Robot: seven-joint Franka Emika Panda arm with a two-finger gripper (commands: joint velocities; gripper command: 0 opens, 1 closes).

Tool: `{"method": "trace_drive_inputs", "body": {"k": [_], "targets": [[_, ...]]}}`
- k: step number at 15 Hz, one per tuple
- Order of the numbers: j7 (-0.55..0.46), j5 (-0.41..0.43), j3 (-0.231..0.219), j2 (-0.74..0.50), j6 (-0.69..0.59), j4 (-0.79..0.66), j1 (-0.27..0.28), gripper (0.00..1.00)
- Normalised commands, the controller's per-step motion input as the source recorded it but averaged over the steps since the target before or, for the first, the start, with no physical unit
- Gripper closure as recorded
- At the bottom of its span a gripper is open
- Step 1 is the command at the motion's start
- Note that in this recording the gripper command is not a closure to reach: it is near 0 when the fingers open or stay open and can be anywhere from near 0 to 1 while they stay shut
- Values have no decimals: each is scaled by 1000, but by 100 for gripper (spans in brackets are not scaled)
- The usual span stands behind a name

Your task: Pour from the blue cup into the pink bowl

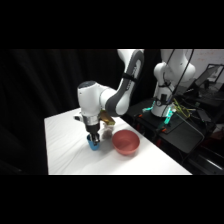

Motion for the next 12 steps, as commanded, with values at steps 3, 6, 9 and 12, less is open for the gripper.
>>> {"method": "trace_drive_inputs", "body": {"k": [3,6,9,12], "targets": [[148,-148,-116,85,-152,214,93,0],[123,-152,-103,-22,-189,135,77,0],[107,-141,-80,-99,-223,79,60,0],[68,-119,-39,-169,-301,51,33,0]]}}
